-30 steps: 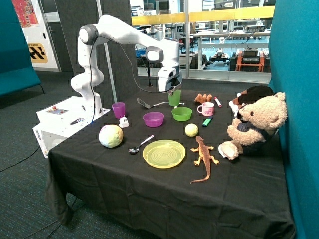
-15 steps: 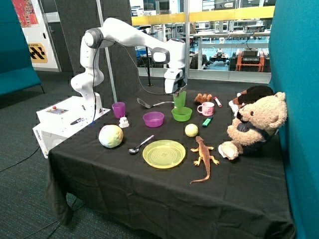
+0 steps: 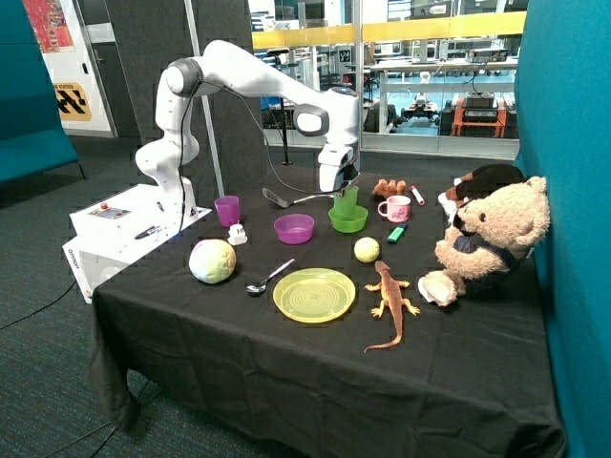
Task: Match the cups with the appropriate bowls
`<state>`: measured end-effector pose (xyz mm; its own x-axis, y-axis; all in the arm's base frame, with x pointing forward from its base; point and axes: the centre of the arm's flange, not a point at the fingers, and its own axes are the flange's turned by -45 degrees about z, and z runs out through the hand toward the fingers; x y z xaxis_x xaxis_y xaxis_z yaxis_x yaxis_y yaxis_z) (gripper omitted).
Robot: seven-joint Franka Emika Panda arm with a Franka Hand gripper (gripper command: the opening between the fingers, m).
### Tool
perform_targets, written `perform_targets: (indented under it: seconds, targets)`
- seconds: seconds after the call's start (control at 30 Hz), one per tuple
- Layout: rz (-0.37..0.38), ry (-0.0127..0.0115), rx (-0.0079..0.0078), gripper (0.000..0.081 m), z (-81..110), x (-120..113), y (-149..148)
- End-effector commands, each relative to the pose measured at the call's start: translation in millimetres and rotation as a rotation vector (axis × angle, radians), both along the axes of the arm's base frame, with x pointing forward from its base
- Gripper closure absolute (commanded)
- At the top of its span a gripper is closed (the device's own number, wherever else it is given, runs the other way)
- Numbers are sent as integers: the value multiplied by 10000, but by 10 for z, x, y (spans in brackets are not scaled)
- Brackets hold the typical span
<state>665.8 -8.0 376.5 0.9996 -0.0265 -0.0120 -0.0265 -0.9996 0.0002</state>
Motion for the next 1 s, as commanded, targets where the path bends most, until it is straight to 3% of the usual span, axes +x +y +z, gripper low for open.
perform_targets:
  seconds: [0.0,0.77,0.97]
  targets:
    - [242,-120,0,808,-145,33,-1]
    - [656,-120,3,808,-392,10,94]
    - [709,-120,3,636,-375,8,25]
